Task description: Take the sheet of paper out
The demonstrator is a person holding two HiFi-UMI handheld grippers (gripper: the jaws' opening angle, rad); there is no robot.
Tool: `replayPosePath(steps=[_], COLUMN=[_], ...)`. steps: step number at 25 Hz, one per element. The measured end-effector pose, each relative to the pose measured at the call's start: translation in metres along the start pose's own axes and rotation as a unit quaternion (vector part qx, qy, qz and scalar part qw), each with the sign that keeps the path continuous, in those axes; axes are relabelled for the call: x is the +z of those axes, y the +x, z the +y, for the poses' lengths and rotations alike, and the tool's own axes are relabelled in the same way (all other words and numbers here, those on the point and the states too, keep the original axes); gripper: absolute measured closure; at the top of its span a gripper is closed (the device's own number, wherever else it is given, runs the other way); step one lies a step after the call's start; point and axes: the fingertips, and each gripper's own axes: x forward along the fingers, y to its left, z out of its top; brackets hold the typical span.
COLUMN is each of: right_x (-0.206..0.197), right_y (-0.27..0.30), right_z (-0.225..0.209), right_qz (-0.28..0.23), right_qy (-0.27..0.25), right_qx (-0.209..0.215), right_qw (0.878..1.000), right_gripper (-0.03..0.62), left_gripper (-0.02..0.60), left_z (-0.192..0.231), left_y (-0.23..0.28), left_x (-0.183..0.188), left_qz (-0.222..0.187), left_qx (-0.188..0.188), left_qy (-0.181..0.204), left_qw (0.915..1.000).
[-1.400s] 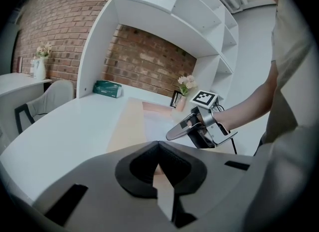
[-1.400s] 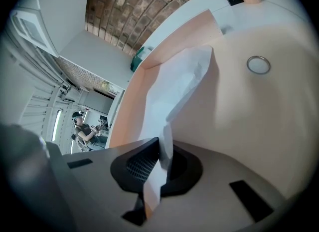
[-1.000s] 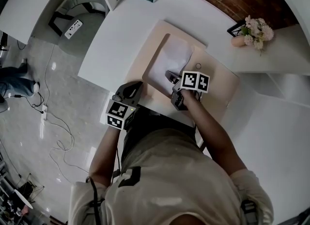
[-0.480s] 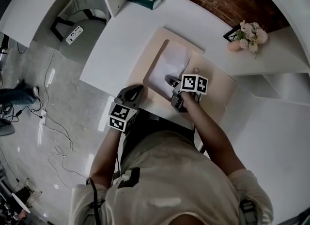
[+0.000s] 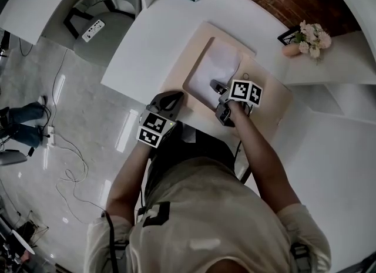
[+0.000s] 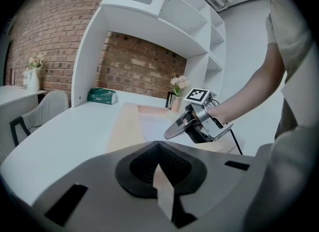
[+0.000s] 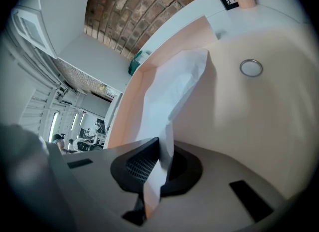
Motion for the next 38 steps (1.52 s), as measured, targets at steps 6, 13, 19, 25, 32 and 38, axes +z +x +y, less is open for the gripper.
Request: replayPosePath(steps=[6, 13, 19, 25, 32, 38], right_x=[0.004, -0.003, -0.005, -0.004, -0.003, -0.003], right_y=[0.000, 0.003, 0.002, -0.004, -0.009, -0.013], right_z=[-0.002, 0.003, 0.002, -0.004, -0.010, -0.015], right_qz=[-0.002, 0.021, 0.034, 0.031, 0.027, 0.022], right_qy=[-0.003, -0.015, -0.013, -0.013, -0.005, -0.017], right_qx=[0.002, 0.012, 0.023, 0.021, 0.019, 0.008], right_qw=[1.000, 1.000, 0.999, 0.999, 0.999, 1.000], right_gripper=[0.566, 0.566, 0.566, 0.566, 0.566, 0.566], left_gripper=[0.565, 0.565, 0.565, 0.565, 0.565, 0.565], left_z=[0.000, 0.007, 0.010, 0.013, 0.011, 0.012], left_y=[0.003, -0.002, -0.001, -0.001, 0.000, 0.002], left_x=[0.000, 0.000, -0.001, -0.002, -0.002, -0.002], left_qz=[-0.004, -0.008, 0.001, 0.010, 0.014, 0.012], left_qx=[-0.004, 0.033, 0.056, 0.061, 0.058, 0.056], left_qy=[-0.009, -0.031, -0.047, -0.048, -0.050, -0.043], left_qw=[0.9999, 0.9990, 0.9973, 0.9969, 0.9970, 0.9974])
